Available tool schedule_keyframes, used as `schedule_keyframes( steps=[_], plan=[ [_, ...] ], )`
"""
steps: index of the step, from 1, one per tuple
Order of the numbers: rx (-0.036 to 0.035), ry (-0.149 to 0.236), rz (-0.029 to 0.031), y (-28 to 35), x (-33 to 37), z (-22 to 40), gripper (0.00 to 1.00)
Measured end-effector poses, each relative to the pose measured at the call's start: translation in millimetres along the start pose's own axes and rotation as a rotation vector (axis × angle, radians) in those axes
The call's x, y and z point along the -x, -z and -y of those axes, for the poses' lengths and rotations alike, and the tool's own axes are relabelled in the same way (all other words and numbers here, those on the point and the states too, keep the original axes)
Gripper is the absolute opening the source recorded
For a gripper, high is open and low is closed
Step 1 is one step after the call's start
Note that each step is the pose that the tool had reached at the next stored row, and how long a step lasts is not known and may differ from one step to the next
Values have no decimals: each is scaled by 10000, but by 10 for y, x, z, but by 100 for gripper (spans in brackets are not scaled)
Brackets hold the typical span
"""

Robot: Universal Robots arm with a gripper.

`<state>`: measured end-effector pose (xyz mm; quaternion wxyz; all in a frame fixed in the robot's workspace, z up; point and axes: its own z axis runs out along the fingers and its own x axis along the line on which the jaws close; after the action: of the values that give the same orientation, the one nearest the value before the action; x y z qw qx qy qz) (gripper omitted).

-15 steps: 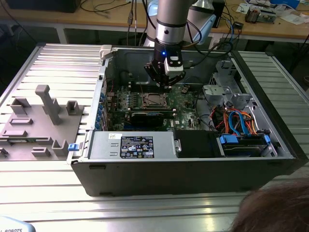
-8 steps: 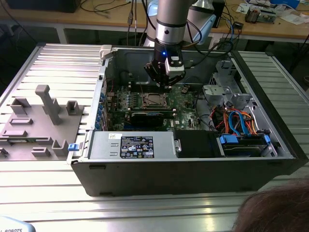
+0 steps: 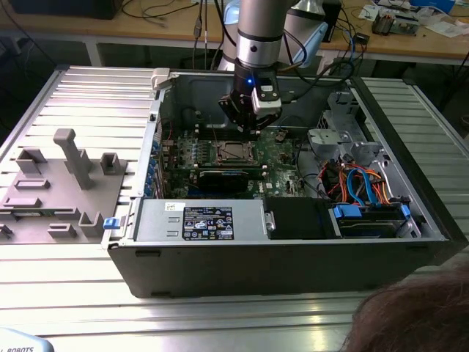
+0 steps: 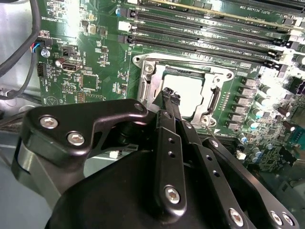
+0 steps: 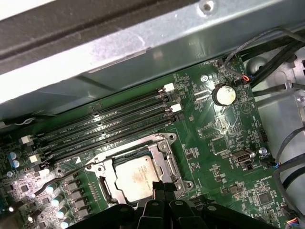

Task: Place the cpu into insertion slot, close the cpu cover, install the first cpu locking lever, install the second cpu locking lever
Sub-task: 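Install the first cpu locking lever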

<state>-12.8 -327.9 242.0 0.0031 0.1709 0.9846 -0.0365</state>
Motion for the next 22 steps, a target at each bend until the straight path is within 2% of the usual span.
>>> schedule_keyframes(
  steps=[22],
  plan=[
    [12,662,47,0,0,0,11]
  ],
)
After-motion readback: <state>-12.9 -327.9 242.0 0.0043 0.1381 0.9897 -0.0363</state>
